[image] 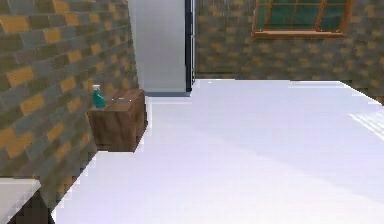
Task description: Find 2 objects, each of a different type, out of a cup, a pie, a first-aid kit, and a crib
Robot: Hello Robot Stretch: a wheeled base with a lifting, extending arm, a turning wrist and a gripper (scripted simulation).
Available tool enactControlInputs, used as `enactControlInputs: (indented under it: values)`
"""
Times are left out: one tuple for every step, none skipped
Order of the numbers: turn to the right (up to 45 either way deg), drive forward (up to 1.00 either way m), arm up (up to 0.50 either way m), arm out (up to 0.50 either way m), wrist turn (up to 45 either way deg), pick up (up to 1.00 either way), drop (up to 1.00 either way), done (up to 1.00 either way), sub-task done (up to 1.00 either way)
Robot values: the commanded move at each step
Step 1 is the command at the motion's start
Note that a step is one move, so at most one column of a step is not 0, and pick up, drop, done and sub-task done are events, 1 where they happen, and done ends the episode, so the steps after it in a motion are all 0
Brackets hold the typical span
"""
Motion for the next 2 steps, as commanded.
enactControlInputs:
  values:
    - [-45.0,0.00,0.00,0.00,0.0,0.00,0.00,0.00,0.00]
    - [-36.0,0.00,0.00,0.00,0.0,0.00,0.00,0.00,0.00]
